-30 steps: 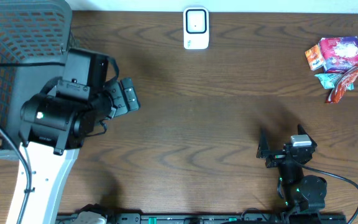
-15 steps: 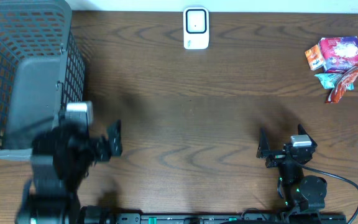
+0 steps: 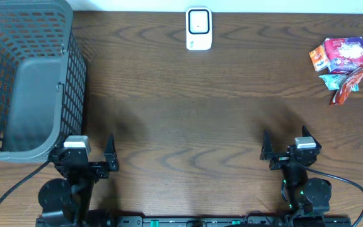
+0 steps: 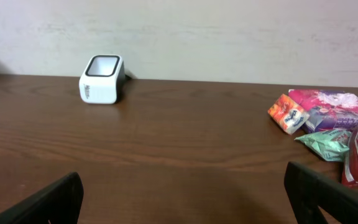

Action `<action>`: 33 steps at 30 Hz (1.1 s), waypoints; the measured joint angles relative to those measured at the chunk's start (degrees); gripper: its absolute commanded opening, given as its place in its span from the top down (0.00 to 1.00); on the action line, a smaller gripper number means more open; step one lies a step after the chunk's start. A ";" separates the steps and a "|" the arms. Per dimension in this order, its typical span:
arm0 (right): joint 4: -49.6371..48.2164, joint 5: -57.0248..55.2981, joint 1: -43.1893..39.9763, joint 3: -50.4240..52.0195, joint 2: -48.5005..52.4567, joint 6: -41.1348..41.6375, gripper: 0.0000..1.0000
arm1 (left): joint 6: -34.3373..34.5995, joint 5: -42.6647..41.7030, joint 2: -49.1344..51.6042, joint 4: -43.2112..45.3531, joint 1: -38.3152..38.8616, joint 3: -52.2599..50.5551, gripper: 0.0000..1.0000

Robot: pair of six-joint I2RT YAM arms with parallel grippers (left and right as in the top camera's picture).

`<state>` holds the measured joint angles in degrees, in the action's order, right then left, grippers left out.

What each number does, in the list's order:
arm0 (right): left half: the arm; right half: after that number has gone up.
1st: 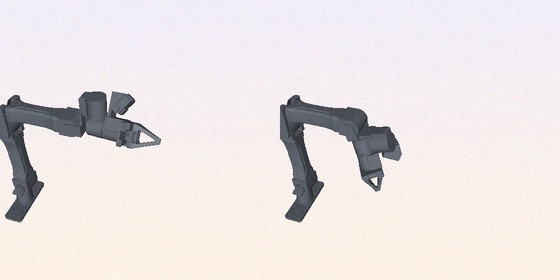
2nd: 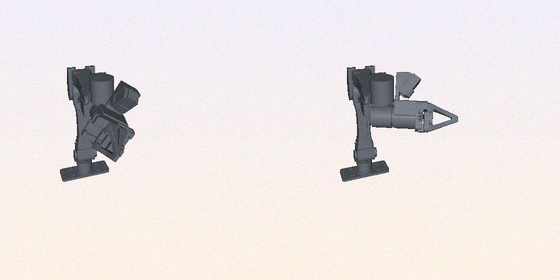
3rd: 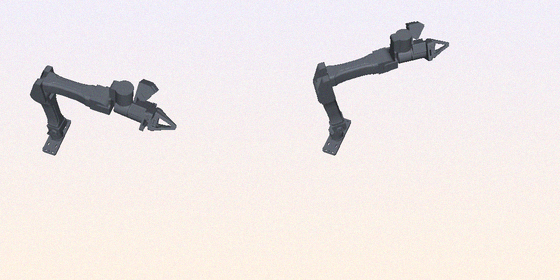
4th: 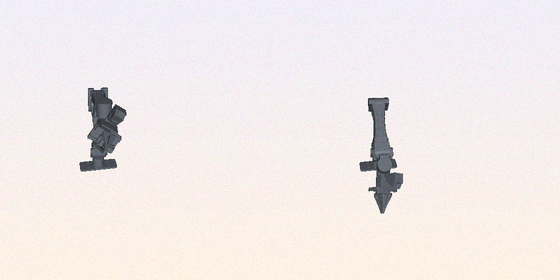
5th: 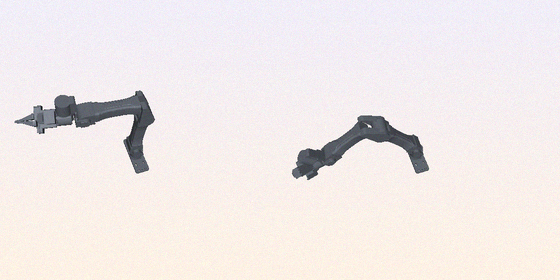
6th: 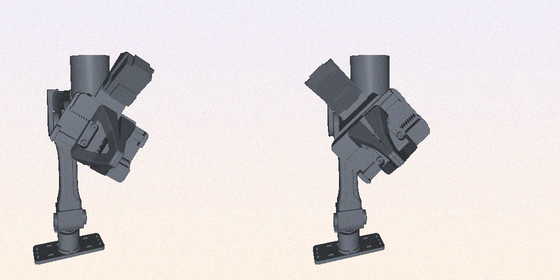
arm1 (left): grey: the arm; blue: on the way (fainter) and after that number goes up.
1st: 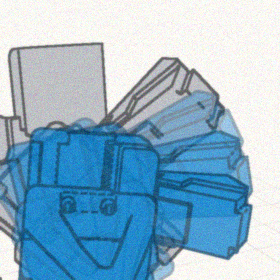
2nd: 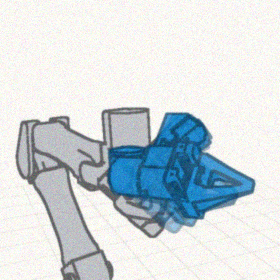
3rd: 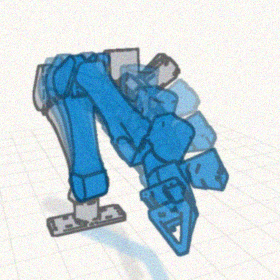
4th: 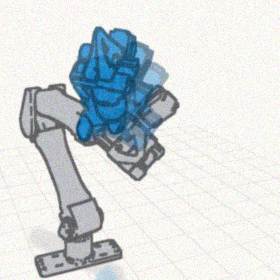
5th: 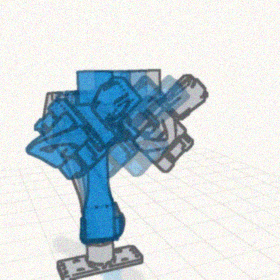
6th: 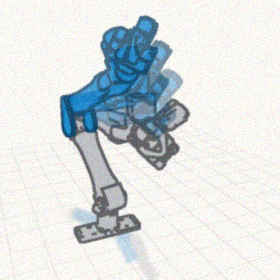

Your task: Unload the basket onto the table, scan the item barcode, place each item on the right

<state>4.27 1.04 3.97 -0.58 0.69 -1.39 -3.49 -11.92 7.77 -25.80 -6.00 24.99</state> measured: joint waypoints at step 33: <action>-0.04 -0.02 0.00 0.02 0.00 -0.20 0.01 | 2.54 -3.10 -7.19 30.73 6.12 -24.59 0.02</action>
<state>4.23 1.02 3.97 -0.56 0.69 -1.58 -0.95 -15.03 0.58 4.93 0.12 0.40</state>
